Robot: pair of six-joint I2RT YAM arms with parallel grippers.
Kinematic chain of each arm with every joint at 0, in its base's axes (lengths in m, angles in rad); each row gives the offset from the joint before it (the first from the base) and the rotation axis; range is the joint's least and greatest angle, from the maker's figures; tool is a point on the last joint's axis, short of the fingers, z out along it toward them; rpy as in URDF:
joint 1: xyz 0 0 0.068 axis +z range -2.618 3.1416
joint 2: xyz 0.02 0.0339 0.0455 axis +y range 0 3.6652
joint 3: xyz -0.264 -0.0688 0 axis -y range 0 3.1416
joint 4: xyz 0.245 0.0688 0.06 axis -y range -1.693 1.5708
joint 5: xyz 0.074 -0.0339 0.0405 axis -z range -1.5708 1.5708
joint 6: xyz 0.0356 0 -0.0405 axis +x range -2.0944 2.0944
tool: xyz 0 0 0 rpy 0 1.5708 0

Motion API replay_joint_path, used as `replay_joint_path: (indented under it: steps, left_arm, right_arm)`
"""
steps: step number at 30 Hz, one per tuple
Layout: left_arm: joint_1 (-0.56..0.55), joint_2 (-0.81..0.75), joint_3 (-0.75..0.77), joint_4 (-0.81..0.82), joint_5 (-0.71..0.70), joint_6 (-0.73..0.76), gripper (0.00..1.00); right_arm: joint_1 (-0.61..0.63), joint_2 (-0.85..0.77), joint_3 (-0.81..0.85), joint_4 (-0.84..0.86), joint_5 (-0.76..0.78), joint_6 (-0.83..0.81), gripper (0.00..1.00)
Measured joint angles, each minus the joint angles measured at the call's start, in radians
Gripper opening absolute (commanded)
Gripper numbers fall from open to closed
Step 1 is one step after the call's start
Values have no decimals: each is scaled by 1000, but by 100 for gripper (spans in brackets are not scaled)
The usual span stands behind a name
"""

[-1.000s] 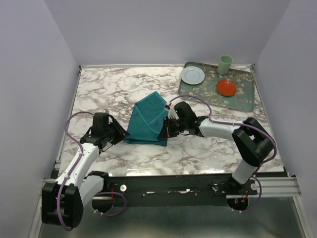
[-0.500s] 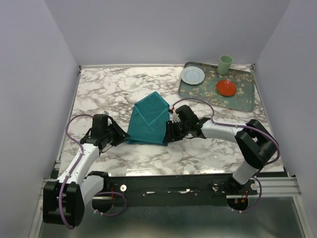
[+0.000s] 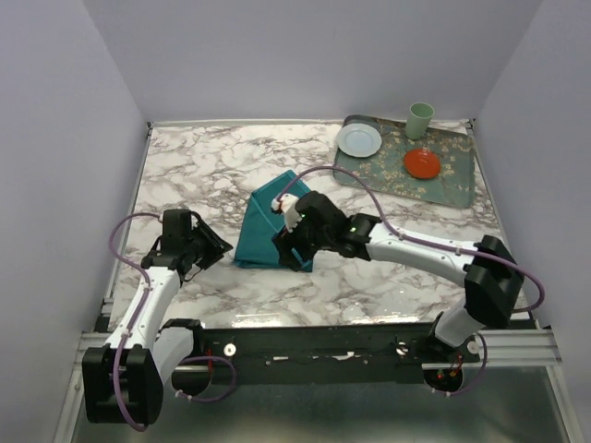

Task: Fold the napkin, place the utensils inside, and roll it up
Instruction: Fold the napkin, then roll the napkin with the utensil

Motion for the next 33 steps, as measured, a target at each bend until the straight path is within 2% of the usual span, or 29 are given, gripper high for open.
replay_joint_path:
  steps: [5,12,22,33]
  left_arm:
    - [43,0,60,-27,-25,-6,50]
    - [106,11,123,-29,-27,-3,49]
    - [131,36,92,-13,16,-2,48]
    - [142,40,87,-8,39,11,49]
  right_arm:
    - [93,157,142,-37,25,-146,84]
    - [157,322,228,-111,103,-285,84]
    - [167,422,293,-159,180,-401,83]
    - [153,473,315,-169,189,-424,76]
